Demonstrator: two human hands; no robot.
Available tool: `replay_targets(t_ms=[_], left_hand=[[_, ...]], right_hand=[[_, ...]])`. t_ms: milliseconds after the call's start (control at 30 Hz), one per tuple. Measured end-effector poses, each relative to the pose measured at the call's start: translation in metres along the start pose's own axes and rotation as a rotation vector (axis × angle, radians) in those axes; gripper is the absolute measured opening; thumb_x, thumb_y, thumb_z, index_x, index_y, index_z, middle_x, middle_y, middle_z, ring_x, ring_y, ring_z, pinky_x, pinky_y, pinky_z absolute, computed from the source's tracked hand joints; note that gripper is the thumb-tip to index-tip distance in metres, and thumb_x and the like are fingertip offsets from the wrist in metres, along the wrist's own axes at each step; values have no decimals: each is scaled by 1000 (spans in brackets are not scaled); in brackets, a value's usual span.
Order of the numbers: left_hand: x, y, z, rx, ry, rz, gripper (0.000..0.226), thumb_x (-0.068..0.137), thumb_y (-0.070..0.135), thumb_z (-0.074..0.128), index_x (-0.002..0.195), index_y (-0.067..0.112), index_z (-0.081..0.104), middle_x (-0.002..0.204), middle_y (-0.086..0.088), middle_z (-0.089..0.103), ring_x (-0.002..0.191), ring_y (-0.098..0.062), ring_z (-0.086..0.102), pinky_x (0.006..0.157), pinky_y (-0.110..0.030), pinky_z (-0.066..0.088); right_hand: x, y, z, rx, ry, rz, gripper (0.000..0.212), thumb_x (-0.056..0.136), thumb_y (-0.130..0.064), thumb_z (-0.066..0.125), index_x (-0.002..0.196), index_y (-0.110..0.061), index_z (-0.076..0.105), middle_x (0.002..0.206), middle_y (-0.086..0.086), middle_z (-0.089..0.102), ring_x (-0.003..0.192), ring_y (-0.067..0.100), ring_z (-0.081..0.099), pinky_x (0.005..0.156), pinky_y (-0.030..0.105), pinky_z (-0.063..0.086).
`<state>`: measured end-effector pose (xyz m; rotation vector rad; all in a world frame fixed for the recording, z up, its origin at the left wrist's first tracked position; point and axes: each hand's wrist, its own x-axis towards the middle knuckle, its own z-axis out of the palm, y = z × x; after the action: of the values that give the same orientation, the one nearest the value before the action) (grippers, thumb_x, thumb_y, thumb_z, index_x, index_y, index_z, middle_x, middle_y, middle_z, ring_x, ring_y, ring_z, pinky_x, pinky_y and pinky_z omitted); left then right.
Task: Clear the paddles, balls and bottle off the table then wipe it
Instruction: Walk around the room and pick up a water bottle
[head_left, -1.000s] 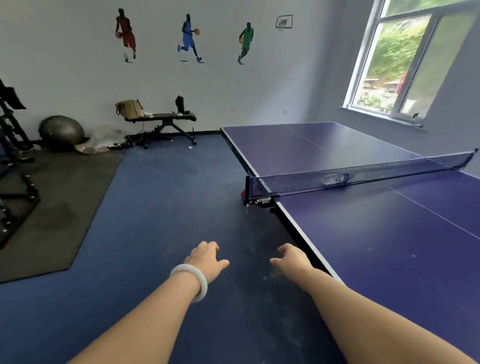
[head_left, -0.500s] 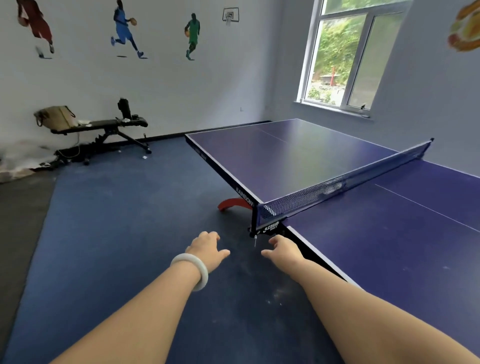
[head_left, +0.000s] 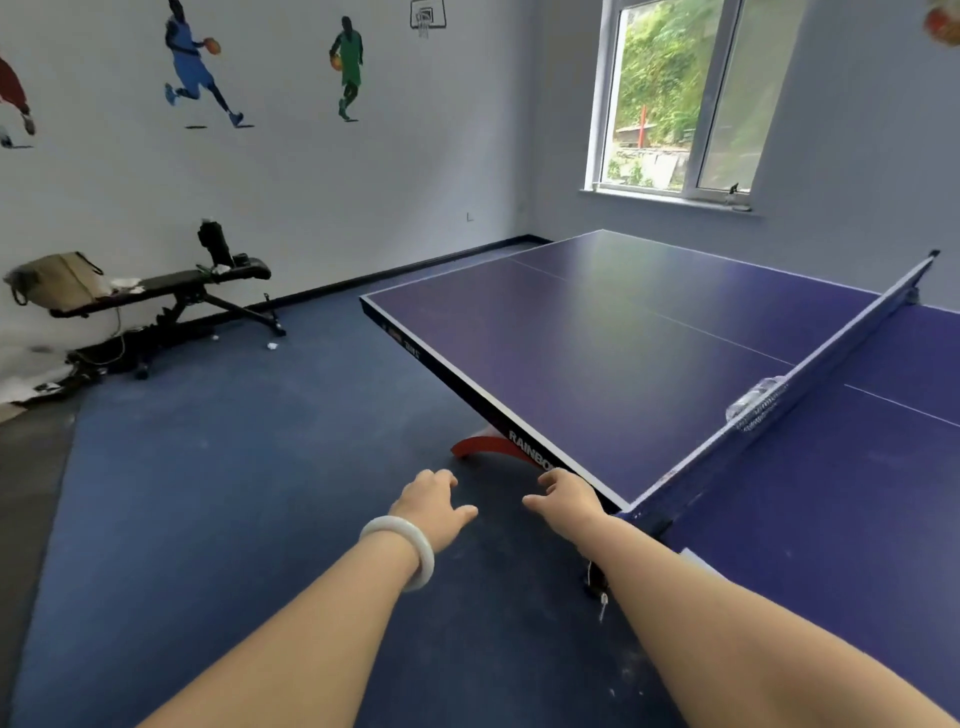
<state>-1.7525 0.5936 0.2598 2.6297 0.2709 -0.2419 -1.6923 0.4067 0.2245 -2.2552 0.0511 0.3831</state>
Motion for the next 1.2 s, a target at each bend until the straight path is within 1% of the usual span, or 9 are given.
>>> replay_targets(t_ms=[67,200,400,533,633,767,867,1100,1200], left_hand=[[36,-8,-5,-1,-35,24,53,94,40,58,140,17,44,139,-1,44,127,-21,48,106,-39,41],[115,-18,-12,16,-101,101,53,95,39,58,140,16,44,140,-2,44,127,-22,48,106,-39,41],[240,-26,-23,54,-226,274,52,96,37,58,140,15,43,139,-3,46,126,-20,49,106,-35,40],[308,-15,-24,78,-317,369,54,94,36,61,140,14,44,135,-3,51,123,-20,51,106,-34,41],[343,3,-13,99,-387,429,51,93,36,63,136,14,47,130,-2,54,118,-19,54,101,-30,44],[381,36,9,133,-480,506,52,94,37,61,138,16,45,133,-2,52,117,-19,54,95,-28,45],[413,65,25,158,-508,548,53,94,38,60,140,17,43,134,0,50,118,-17,53,96,-29,46],[496,150,75,275,-551,588,55,96,38,58,142,15,40,139,-1,46,123,-18,50,101,-32,45],[520,188,105,300,-575,606,55,96,39,59,141,16,41,136,1,45,118,-17,52,98,-31,47]], right_hand=[[28,-4,3,-3,23,37,52,90,-29,69,135,-12,52,130,7,58,111,21,59,93,29,47],[86,-6,11,0,75,122,51,90,-29,69,135,-12,52,128,6,59,96,17,56,82,25,43],[159,-16,19,16,189,287,48,90,-27,69,132,-10,53,127,7,58,111,23,57,89,28,46],[188,-18,11,51,274,384,51,89,-25,70,135,-11,52,131,6,57,109,20,57,84,24,42],[197,-10,2,120,350,478,51,87,-25,72,133,-12,53,128,5,57,112,20,56,87,23,42],[215,10,-18,214,417,590,50,87,-23,72,132,-13,52,122,3,56,102,17,56,82,24,44],[243,30,-39,249,455,631,49,88,-24,72,131,-13,52,114,1,56,93,14,56,76,24,44],[326,85,-103,365,510,657,46,89,-26,70,130,-14,53,114,-2,52,102,16,55,80,26,43],[349,111,-132,405,526,698,44,89,-26,69,129,-15,53,111,-3,53,98,14,55,73,23,42]])
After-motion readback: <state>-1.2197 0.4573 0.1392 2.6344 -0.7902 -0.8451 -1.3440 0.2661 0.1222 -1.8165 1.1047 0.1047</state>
